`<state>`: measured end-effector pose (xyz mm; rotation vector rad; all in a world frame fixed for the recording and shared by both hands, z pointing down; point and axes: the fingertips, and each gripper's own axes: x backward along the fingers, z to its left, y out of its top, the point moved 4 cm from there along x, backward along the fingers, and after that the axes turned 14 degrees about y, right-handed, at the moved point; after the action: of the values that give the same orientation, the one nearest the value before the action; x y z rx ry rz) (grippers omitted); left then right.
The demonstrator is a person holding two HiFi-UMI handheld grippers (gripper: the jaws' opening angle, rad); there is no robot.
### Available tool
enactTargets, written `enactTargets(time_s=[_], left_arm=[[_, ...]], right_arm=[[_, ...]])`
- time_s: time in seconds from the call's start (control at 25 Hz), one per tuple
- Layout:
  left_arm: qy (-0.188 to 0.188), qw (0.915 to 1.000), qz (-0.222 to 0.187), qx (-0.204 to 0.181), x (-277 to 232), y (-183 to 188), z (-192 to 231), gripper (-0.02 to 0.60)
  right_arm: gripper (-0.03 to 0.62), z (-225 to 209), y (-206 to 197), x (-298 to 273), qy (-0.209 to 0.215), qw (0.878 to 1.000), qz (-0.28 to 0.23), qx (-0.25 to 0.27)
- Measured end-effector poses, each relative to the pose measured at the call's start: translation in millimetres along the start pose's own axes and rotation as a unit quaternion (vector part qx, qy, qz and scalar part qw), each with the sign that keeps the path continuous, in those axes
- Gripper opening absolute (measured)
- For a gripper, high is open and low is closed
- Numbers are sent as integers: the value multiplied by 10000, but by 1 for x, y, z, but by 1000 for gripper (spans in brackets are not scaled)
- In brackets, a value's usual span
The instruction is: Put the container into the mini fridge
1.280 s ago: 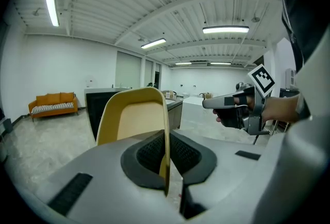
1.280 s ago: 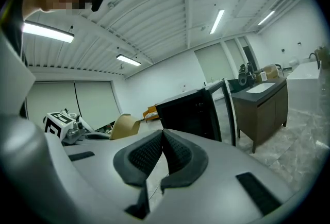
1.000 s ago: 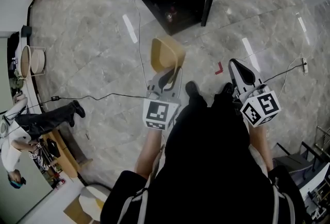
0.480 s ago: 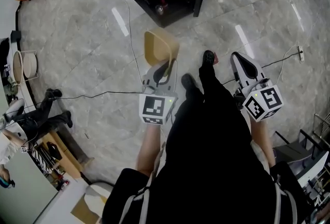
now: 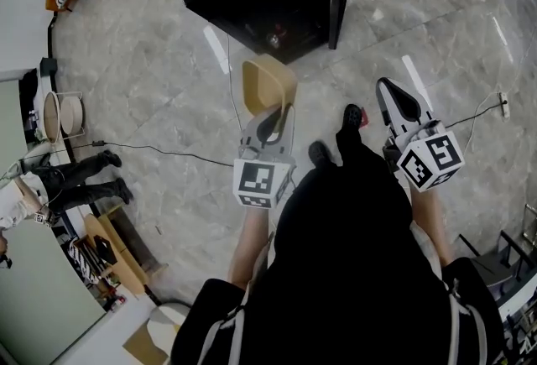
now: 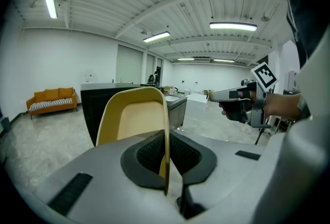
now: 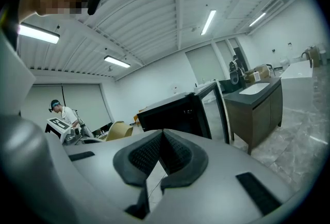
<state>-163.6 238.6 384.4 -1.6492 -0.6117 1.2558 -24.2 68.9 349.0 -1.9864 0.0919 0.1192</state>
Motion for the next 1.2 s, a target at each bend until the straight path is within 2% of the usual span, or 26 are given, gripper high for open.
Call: enactTargets(time_s=[0.28,0.56,0.96,1.2], left_arm=[[124,9999,-89,-75,-45,32,-23,40],[3,9999,-24,-116,-90,46,-58,40],[-121,9995,172,-239,-119,54,-82,40],[-350,9975,545,-286,-138,42,-79,40]], right_arm=[[18,-54,25,-4,152,9997,-191,-28],[18,-102,36,2,193,9997,-157,-41],[18,-135,28,20,67,9997,-51,-238],[18,-146,21,14,-120,9991,-33,-397]])
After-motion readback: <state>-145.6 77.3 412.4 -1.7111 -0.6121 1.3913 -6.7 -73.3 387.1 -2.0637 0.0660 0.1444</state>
